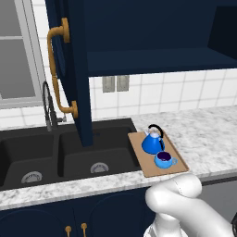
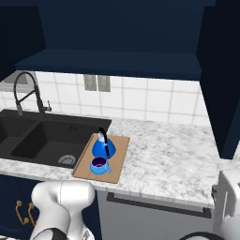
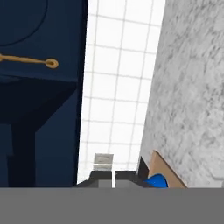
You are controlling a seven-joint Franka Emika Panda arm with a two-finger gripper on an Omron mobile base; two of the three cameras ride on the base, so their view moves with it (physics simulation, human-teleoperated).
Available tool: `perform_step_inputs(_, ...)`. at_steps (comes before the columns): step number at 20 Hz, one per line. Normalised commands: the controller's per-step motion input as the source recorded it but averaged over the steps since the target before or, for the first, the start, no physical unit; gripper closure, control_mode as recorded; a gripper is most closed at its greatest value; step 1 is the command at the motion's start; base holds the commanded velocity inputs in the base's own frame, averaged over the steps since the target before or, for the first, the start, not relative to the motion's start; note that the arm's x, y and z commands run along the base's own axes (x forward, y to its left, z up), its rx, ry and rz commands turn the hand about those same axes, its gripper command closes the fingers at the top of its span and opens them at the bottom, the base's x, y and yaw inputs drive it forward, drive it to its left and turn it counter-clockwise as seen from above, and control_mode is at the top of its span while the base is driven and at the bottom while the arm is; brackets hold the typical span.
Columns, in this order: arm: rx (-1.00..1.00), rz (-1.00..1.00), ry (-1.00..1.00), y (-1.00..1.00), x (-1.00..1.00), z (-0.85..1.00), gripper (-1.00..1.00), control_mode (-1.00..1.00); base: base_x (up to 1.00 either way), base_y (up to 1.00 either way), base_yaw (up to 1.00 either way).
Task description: Pick the kettle from the counter and place it on the tray. Then pick the mug from the cabinet and place it on the tray. Then close the cabinet doors.
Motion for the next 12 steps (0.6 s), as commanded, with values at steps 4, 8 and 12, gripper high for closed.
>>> perform_step_inputs(4,0.11,-0.1,-0.12,-0.42,0.43,0.0,1.0,-1.0,0.0,0.0,0.0)
perform_step_inputs(8,0.11,-0.1,-0.15,-0.44,0.56,-0.02,1.0,-1.0,0.0,0.0,0.0)
perform_step_inputs(12,0.11,-0.1,-0.28,-0.36,0.44,-0.09,1.0,-1.0,0.0,0.0,0.0)
